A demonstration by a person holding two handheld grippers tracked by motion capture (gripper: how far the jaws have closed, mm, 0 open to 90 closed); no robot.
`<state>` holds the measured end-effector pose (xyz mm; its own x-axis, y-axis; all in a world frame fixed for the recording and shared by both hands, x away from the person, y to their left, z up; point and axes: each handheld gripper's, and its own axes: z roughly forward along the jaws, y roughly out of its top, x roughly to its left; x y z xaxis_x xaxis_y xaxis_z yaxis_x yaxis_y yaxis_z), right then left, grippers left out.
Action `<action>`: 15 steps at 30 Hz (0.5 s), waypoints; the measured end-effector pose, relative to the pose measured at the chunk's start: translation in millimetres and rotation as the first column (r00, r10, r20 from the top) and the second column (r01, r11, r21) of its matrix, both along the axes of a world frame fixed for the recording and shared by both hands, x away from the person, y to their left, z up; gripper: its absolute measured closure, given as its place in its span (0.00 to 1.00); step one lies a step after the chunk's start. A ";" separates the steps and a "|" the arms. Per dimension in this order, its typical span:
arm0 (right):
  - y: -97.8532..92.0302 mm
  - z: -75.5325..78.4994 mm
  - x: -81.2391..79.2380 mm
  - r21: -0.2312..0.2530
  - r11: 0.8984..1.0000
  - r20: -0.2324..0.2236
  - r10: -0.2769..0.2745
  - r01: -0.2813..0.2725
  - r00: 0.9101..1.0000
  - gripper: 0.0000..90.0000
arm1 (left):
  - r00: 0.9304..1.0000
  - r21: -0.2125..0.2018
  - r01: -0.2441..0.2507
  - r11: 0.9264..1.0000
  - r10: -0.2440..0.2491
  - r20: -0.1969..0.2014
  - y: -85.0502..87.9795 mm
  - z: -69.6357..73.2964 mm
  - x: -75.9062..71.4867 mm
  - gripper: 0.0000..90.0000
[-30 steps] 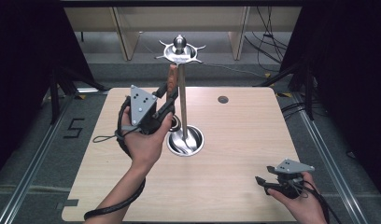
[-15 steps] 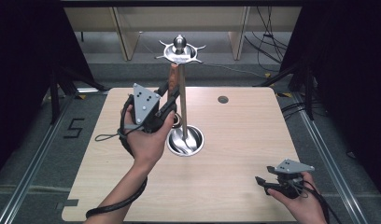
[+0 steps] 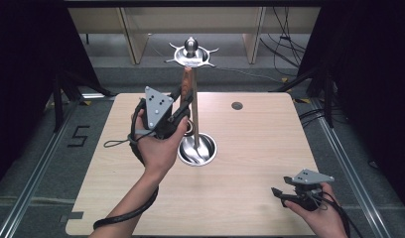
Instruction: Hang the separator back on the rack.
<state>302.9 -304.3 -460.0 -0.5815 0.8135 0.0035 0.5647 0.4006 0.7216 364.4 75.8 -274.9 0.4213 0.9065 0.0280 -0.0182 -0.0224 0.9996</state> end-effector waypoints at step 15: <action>-0.2 -0.7 0.8 -0.010 1.000 0.010 0.007 -0.007 1.000 0.43 | 1.000 0.009 -0.001 1.000 0.001 -0.018 -2.7 0.0 12.0 0.74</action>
